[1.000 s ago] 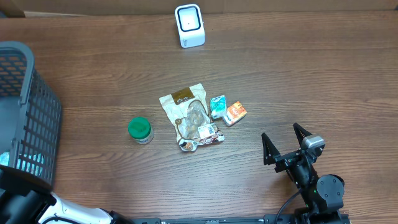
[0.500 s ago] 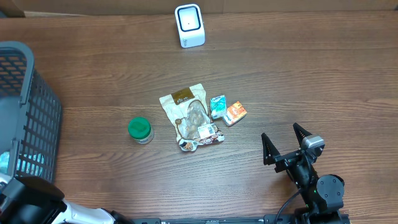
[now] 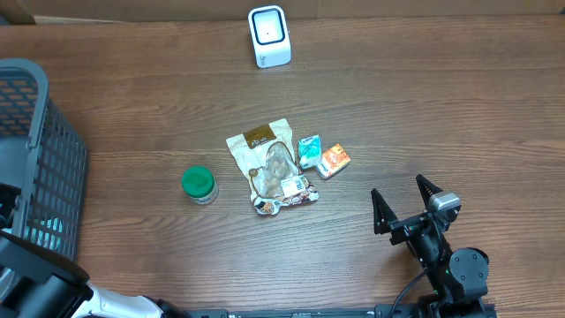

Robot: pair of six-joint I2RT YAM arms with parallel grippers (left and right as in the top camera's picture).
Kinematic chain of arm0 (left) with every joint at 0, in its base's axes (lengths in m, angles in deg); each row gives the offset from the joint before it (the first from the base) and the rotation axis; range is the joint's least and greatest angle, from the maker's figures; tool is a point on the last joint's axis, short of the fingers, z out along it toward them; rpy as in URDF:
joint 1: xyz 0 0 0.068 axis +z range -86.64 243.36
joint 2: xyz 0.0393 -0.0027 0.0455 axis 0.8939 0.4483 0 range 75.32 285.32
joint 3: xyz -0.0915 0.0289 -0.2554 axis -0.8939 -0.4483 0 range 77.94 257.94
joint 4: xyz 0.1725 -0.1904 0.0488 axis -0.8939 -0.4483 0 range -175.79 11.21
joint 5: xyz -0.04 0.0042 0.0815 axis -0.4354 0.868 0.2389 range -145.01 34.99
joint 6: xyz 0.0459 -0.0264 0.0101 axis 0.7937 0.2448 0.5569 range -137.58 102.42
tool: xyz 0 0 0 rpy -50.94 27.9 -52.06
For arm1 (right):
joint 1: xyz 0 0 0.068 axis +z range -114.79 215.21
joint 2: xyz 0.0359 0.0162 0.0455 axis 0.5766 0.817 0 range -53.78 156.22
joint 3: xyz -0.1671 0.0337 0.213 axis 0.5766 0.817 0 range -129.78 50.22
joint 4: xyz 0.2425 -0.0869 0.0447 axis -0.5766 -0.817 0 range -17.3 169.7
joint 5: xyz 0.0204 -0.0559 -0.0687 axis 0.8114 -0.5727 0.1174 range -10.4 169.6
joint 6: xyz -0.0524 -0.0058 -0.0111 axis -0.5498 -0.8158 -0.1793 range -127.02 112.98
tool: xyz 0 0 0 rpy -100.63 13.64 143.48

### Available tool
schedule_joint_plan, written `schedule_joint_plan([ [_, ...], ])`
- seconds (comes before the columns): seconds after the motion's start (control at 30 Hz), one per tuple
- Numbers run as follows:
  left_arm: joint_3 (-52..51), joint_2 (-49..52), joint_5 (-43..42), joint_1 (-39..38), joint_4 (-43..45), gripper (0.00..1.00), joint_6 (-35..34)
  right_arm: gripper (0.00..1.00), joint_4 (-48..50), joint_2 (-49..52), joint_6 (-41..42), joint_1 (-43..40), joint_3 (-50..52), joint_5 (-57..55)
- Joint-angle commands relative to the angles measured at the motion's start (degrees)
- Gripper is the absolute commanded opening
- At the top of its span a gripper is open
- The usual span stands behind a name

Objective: Scan the item barcode
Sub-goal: 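Lower the left gripper and grasp the green wipes pack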

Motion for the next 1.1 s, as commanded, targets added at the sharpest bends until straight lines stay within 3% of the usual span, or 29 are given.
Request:
schedule_joint_plan([
  [0.0,-4.4,0.2,3.1,0.2,2.8,0.68,0.9,1.0,0.3,-0.6,-0.2,0.3,-0.1,0.1],
  [0.2,-9.5,0.2,8.4,0.3,9.1,0.68,0.9,1.0,0.3,-0.6,-0.2,0.3,-0.1,0.1],
  [0.6,-13.9,0.3,9.0,0.3,19.8,0.7,0.9,1.0,0.3,-0.6,-0.2,0.3,-0.1,0.1],
  [0.87,-17.8,0.4,9.0,0.3,24.0,0.52,0.9,1.0,0.3,-0.6,-0.2,0.3,-0.1,0.1],
  [0.9,-17.8,0.5,9.0,0.3,24.2,0.42,0.9,1.0,0.3,-0.6,-0.2,0.3,-0.1,0.1],
  [0.97,-17.8,0.4,9.2,0.3,24.2,0.06,0.9,1.0,0.3,-0.6,-0.2,0.3,-0.1,0.1],
  [1.07,-17.8,0.4,9.2,0.3,24.2,0.04,0.9,1.0,0.3,-0.6,-0.2,0.3,-0.1,0.1],
])
